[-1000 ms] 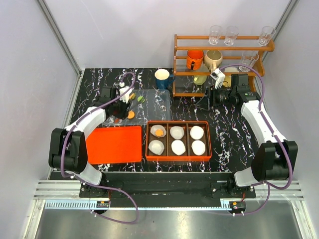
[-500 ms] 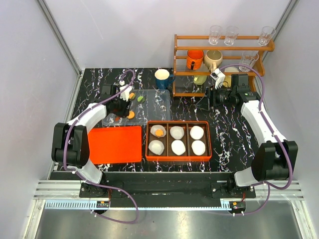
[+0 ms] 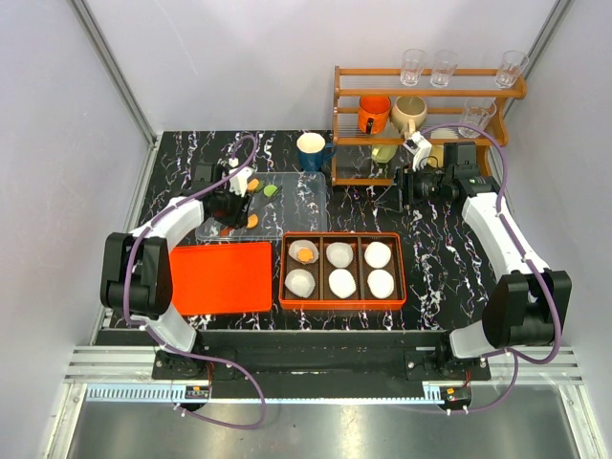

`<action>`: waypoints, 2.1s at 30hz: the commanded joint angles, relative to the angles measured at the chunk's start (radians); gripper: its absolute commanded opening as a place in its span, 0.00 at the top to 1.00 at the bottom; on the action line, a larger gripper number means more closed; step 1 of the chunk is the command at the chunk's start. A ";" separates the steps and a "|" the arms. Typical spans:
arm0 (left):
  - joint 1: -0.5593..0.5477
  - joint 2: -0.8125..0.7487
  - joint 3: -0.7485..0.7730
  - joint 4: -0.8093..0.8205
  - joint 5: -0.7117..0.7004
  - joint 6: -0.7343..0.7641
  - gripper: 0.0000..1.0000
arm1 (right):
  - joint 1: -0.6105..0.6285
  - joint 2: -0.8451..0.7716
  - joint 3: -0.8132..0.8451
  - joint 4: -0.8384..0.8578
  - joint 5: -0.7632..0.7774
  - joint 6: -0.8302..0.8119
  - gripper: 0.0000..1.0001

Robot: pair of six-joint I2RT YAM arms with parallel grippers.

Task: Pack the cookies

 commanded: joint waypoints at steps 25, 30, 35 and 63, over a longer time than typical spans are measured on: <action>0.030 0.072 0.088 -0.036 0.066 -0.006 0.56 | -0.004 0.002 0.006 0.006 -0.018 -0.016 0.44; 0.031 0.080 0.097 -0.043 0.069 -0.006 0.59 | -0.003 0.002 0.006 0.006 -0.016 -0.018 0.44; 0.031 0.076 0.095 -0.046 0.069 0.000 0.65 | -0.004 0.005 0.006 0.005 -0.016 -0.018 0.44; 0.031 -0.177 0.075 -0.145 0.178 0.052 0.80 | -0.003 0.016 0.009 0.005 -0.016 -0.015 0.44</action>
